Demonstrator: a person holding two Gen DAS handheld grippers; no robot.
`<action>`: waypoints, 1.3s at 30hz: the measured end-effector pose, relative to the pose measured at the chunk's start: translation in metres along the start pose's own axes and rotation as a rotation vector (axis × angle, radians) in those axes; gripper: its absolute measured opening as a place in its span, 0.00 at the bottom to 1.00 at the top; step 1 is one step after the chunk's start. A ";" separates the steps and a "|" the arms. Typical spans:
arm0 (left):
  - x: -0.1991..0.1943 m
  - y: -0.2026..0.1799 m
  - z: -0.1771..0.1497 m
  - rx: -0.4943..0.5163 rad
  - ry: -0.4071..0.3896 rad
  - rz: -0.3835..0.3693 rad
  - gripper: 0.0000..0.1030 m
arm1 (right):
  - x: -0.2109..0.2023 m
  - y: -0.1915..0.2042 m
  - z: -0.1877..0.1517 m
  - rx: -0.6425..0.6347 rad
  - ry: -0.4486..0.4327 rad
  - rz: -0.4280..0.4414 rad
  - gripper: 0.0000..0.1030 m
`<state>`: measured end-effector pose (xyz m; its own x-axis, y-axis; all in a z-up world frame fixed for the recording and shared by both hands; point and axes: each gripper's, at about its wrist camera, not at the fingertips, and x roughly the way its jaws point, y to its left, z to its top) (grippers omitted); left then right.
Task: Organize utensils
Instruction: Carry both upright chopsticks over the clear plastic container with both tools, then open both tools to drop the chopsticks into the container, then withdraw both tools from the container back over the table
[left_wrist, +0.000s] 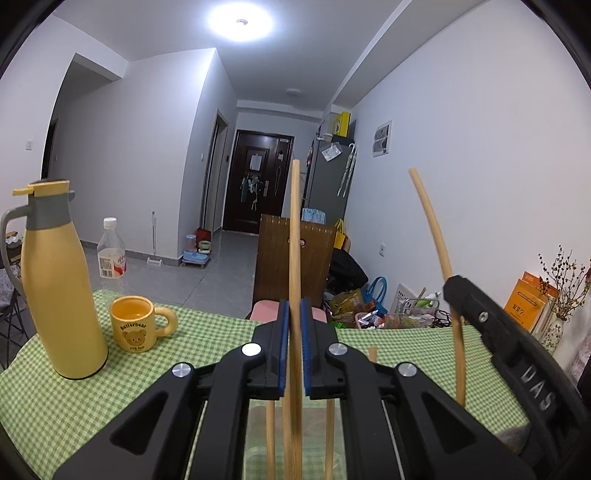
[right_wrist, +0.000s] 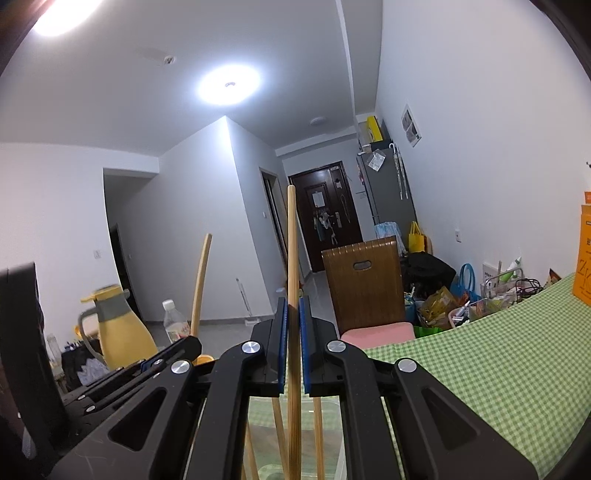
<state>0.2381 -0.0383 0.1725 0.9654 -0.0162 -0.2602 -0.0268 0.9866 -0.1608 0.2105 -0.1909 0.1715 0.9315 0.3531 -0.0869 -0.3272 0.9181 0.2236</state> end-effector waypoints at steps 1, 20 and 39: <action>0.001 -0.001 -0.001 -0.001 0.004 0.000 0.04 | 0.002 0.000 -0.003 -0.004 0.005 -0.003 0.06; -0.019 0.022 -0.018 -0.018 0.019 -0.035 0.56 | -0.015 -0.020 -0.034 0.029 0.099 -0.014 0.46; -0.089 0.046 -0.018 -0.044 -0.042 -0.017 0.93 | -0.070 -0.007 -0.034 0.007 0.086 -0.099 0.93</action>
<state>0.1462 0.0060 0.1710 0.9758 -0.0252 -0.2173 -0.0206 0.9783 -0.2063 0.1421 -0.2157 0.1435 0.9419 0.2756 -0.1920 -0.2332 0.9480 0.2167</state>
